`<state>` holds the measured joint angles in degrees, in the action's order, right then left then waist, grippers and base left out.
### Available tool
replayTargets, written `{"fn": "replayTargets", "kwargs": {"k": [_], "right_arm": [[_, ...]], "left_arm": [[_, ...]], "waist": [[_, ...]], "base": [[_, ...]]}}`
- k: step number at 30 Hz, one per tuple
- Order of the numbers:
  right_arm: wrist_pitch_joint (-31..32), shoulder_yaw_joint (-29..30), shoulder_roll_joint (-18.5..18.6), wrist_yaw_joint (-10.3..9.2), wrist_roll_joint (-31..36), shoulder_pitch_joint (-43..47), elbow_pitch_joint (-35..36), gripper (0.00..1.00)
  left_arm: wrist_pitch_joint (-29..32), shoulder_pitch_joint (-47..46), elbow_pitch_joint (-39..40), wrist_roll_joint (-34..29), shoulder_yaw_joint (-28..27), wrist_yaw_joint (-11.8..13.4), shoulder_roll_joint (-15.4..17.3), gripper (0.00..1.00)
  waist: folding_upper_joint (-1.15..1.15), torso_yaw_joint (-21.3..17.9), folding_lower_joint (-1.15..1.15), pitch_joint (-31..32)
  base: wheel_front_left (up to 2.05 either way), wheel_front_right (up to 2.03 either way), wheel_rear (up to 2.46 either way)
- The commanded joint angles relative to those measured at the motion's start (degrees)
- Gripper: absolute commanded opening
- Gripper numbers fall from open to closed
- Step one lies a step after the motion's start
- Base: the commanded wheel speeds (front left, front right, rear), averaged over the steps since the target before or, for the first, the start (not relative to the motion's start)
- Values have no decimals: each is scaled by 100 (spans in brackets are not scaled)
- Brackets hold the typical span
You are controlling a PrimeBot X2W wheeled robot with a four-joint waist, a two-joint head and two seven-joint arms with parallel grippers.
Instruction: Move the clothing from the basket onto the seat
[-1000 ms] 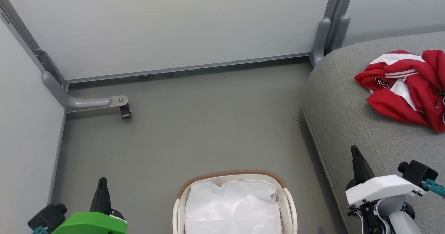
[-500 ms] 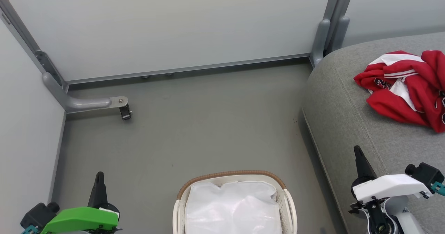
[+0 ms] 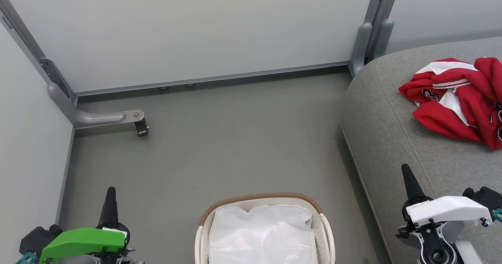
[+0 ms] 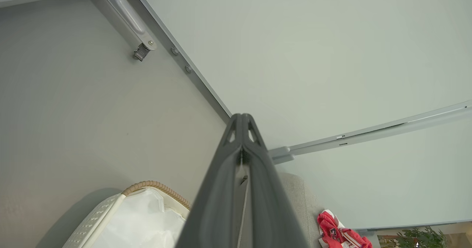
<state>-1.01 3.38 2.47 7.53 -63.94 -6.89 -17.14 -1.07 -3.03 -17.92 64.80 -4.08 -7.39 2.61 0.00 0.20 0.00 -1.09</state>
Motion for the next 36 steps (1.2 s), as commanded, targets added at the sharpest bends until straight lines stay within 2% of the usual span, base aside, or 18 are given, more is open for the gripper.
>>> {"fn": "replayTargets", "kwargs": {"k": [1, 36], "right_arm": [[43, 34, 37, -4, -169, 3, 84, 0], [508, 223, 49, -5, -1886, 56, 243, 0]], "left_arm": [[47, -146, 79, 181, -38, -9, 34, 0], [513, -289, 286, 1832, -181, -14, 41, 0]], "waist": [[0, 0, 0, 2], [0, -12, 0, 53]], "base": [[0, 0, 0], [0, 0, 0]]}}
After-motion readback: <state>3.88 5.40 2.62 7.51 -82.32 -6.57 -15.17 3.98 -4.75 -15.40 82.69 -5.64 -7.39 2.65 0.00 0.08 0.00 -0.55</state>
